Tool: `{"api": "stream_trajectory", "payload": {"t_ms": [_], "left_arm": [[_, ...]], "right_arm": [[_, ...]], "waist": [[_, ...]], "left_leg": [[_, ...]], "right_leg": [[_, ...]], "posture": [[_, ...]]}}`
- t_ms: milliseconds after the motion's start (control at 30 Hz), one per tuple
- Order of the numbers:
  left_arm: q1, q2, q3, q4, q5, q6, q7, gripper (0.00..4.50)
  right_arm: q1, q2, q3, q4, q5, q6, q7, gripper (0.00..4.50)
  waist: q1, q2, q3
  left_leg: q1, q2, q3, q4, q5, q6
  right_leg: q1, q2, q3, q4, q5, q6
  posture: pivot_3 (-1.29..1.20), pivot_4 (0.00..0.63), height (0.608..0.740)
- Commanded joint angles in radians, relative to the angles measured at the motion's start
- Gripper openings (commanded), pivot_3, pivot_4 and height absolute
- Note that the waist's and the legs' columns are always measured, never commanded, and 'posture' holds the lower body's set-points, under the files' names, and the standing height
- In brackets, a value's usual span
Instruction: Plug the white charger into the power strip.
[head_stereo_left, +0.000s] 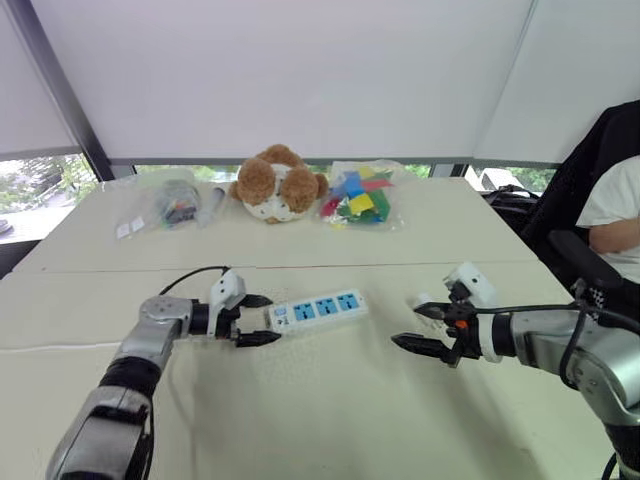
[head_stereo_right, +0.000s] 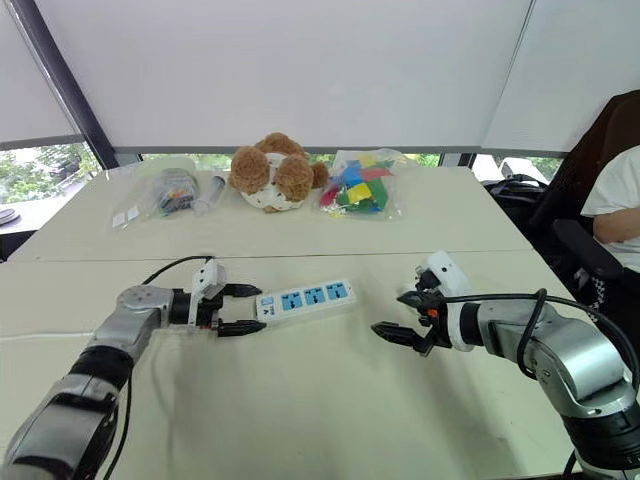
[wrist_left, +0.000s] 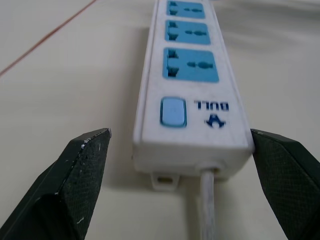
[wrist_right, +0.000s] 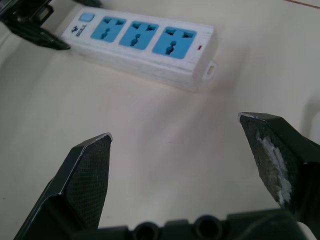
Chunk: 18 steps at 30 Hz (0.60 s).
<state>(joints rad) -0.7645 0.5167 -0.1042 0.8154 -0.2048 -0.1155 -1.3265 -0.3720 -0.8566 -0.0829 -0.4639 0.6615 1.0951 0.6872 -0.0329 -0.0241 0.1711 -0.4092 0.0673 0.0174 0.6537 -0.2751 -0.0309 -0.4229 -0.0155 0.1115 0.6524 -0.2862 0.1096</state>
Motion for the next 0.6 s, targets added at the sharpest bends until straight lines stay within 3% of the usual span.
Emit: {"api": "stream_trajectory", "payload": {"t_ms": [33,233,367,600], "left_arm": [[-0.035,-0.035,0.008,0.07,0.025,-0.081,0.005,4.49],[-0.042,-0.085,0.026,0.123,0.025,-0.096,0.001,4.49],[-0.061,-0.101,0.046,0.151,0.011,-0.094,-0.004,3.15],[-0.065,-0.103,0.035,0.144,0.031,-0.097,-0.01,3.08]], "right_arm": [[0.007,-0.023,-0.032,-0.038,0.007,0.005,-0.003,4.43],[0.027,-0.028,-0.052,-0.05,0.006,0.007,-0.014,4.43],[0.025,-0.03,-0.06,-0.047,0.009,0.006,-0.017,4.5],[0.008,-0.05,-0.061,-0.037,-0.025,-0.003,-0.038,4.5]], "waist": [[0.0,0.0,0.0],[-0.001,0.0,0.0],[0.0,0.0,0.0],[0.002,0.0,0.0]], "left_leg": [[0.0,0.0,0.0,0.0,0.0,0.0],[0.0,0.0,0.0,0.0,0.0,0.0],[0.0,0.0,-0.001,0.002,0.0,0.0],[-0.001,0.0,-0.001,0.008,0.0,0.0]], "right_leg": [[0.0,0.0,0.0,0.0,0.0,0.0],[0.0,0.0,0.0,0.001,0.0,0.0],[0.0,0.0,0.0,0.003,0.0,0.0],[0.001,0.0,0.0,0.007,0.0,0.001]], "posture": [[0.0,0.15,0.739],[0.0,0.15,0.739],[0.0,0.15,0.739],[0.0,0.15,0.739]]}}
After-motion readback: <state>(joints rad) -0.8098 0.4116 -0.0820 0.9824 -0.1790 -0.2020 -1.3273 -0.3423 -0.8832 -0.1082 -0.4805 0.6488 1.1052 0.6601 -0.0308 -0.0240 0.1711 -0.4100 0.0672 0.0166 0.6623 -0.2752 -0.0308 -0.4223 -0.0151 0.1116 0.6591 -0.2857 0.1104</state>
